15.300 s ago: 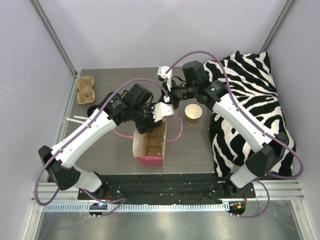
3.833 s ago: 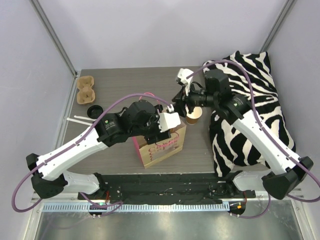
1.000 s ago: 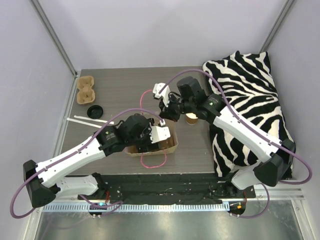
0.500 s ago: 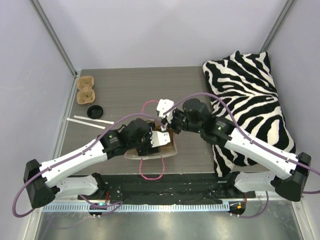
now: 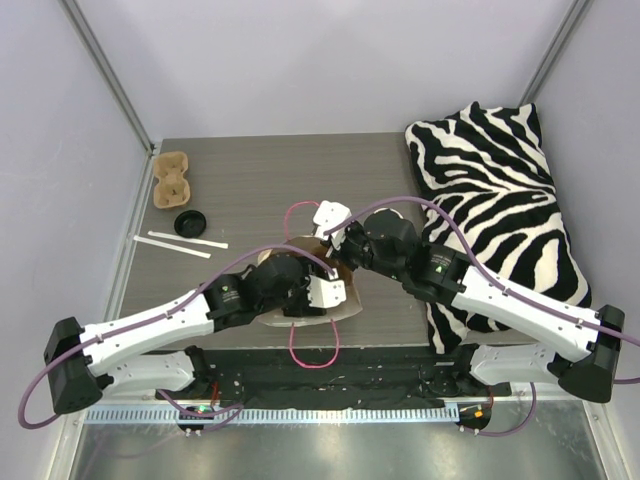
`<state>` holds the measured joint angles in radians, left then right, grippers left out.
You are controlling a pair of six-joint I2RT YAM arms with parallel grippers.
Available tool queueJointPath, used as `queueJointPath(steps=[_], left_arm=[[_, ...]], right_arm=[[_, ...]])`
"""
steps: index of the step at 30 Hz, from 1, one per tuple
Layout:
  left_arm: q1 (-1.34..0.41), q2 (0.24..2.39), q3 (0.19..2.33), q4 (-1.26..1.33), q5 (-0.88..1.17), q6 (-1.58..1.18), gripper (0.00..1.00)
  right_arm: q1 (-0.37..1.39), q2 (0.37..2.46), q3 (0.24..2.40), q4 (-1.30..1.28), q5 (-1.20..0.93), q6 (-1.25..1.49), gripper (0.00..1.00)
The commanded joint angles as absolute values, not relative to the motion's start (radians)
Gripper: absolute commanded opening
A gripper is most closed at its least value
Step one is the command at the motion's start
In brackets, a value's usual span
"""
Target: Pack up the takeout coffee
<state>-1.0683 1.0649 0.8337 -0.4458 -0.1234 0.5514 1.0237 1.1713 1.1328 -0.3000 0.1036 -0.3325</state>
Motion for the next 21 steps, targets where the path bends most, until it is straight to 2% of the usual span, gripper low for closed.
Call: queueJointPath(steps=[1,14,21], left_arm=[[-1.077,1.091,0.815,-0.298,-0.167,0.584,0.06],[-1.138,1.006,0.810,-0.298,-0.229,0.624,0.06],[-1.141,1.063,0.825,-0.327,-0.250,0.666,0.04]], right_arm=[[1.026,1.150,1.146,-0.233,0.130,-0.285,0.01],[1.026,1.177,1.157,-0.250,0.163,-0.265,0.01],[1.026,1.187,1.170,-0.247,0.175,-0.245,0.01]])
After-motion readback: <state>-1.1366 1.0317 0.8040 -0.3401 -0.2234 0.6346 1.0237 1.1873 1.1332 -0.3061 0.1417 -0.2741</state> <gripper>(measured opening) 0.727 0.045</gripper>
